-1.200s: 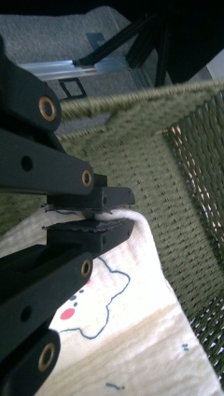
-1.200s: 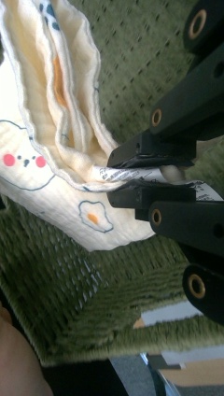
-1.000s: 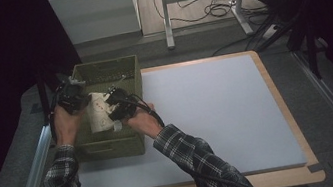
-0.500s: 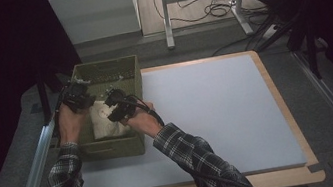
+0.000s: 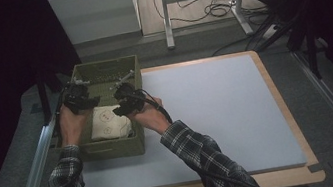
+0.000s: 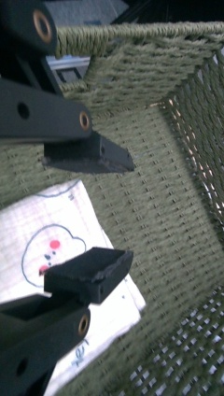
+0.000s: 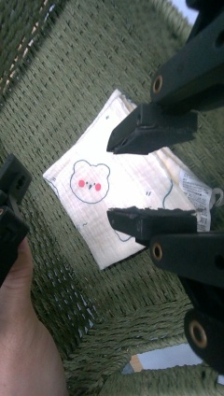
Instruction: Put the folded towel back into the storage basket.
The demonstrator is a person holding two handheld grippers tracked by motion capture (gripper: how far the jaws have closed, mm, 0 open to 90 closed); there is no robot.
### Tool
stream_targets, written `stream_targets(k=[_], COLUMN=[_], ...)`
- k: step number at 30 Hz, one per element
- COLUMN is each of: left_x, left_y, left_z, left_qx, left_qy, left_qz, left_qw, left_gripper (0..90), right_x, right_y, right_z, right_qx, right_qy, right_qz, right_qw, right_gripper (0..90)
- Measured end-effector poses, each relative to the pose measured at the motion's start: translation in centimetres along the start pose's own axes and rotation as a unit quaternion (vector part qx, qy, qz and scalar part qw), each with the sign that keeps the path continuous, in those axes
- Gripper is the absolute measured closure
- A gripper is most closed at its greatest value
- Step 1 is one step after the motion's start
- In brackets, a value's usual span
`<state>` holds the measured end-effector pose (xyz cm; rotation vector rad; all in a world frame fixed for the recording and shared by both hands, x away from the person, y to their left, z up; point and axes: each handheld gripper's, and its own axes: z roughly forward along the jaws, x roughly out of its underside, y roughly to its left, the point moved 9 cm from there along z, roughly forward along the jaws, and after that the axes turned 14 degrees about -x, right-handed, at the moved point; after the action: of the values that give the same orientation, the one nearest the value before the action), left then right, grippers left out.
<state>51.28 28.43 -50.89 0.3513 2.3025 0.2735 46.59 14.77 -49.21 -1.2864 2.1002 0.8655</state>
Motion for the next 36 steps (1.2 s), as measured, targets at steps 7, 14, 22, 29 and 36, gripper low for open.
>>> stream_targets(k=[7,14,22,29,36], left_x=[-0.2,-0.8,-1.2,-1.6,-2.1], left_y=[-0.7,-1.6,-2.3,-3.5,-5.3], left_z=[-0.2,-0.7,-1.3,-2.1,-3.0], left_qx=[0.023,0.052,0.069,0.096,0.118], left_qy=[-0.001,-0.016,-0.023,-0.032,-0.041], left_qz=[-0.021,-0.042,-0.052,-0.057,-0.043], left_qw=[0.9995,0.9976,0.996,0.9933,0.9912], left_gripper=[34.4,24.2,14.6,9.3,5.4], right_x=[0.2,0.5,1.3,2.2,3.8], right_y=[0.0,-0.3,-0.7,-0.9,-1.4], right_z=[-1.3,-2.8,-4.3,-5.8,-7.8], right_qx=[0.001,0.008,0.008,0.002,-0.004], right_qy=[-0.014,-0.026,-0.033,-0.036,-0.04], right_qz=[-0.017,-0.028,-0.028,-0.025,-0.016], right_qw=[0.9998,0.9992,0.999,0.999,0.9991], right_gripper=[47.8,35.8,28.3,23.4,17.4])
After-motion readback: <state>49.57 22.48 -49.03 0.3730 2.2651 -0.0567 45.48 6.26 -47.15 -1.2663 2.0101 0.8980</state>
